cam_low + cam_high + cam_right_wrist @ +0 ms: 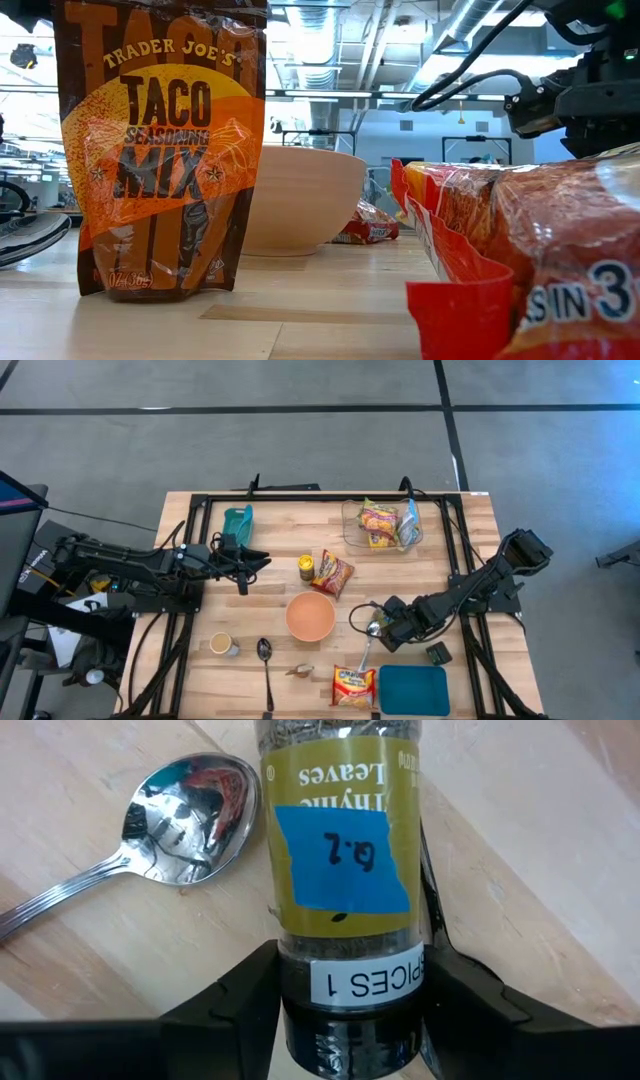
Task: Pick & Place Food Item
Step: Put the black seasoning bottle into the dark blue bin
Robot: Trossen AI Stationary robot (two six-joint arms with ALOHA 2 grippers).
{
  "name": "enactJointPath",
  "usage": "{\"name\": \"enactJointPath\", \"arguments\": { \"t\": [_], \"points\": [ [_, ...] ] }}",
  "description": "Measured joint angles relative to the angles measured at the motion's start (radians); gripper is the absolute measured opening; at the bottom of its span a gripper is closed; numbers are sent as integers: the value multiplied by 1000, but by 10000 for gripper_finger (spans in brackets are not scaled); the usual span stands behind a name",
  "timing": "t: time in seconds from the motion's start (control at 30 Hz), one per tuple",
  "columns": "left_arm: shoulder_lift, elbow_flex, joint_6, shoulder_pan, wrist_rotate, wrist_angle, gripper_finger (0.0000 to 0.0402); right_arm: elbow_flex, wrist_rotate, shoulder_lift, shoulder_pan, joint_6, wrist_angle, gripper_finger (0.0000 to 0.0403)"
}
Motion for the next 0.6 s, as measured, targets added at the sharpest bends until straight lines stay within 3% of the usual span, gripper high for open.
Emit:
{"name": "enactJointPath", "arguments": {
  "t": [0.33, 0.6],
  "points": [
    [0, 0, 0, 0, 0, 0, 92, 1, 0, 0, -5, 0, -2, 192],
    [0, 0, 0, 0, 0, 2, 92, 61, -3, -21, -14, -5, -100, 192]
  ]
}}
